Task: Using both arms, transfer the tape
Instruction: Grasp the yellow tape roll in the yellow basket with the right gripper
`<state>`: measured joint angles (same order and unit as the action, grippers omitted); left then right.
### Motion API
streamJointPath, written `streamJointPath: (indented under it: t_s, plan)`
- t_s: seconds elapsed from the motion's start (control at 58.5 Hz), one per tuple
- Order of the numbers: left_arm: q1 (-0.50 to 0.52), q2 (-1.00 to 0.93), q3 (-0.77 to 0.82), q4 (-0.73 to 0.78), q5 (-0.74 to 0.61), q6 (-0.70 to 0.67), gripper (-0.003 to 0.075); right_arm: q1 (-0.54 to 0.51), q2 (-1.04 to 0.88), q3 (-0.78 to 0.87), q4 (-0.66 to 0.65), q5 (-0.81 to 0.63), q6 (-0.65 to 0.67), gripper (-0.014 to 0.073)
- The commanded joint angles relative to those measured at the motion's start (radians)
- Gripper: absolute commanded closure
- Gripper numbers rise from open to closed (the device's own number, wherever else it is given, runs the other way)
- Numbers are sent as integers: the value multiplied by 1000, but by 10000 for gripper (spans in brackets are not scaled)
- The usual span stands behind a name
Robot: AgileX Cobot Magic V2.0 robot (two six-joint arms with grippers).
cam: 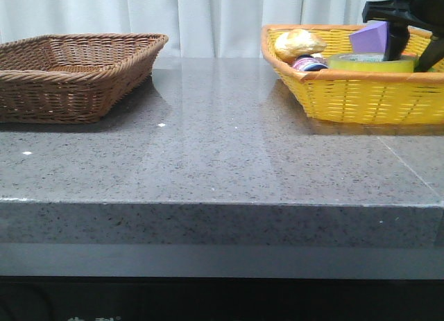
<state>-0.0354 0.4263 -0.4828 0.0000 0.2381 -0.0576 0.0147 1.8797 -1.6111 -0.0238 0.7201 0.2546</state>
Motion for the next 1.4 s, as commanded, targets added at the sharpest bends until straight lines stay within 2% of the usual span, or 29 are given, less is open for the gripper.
streamJointPath:
  t_s: [0.0,0.068,0.171,0.838,1.026,1.163,1.385]
  plan:
    - [0,12,-37,0,-78,-2,31,-2,-56,-34,-17,-46,3,403]
    - [0,12,-37,0,-78,-2,31,-2,-56,-34,-17,-45,3,456]
    - [0,12,-37,0,-74,-2,31,-2,-57,-34,-17,-41,3,484]
    - [0,12,-37,0,-55,-2,31,15,-293,-34,-18,-55,-10,485]
    - [0,12,-37,0,-55,-2,31,120,-378,-29,-18,-69,-58,485]
    - [0,12,-37,0,-55,-2,31,261,-440,23,-18,-92,-58,485]
    - [0,12,-37,0,-57,-2,31,495,-472,207,-18,-187,-66,485]
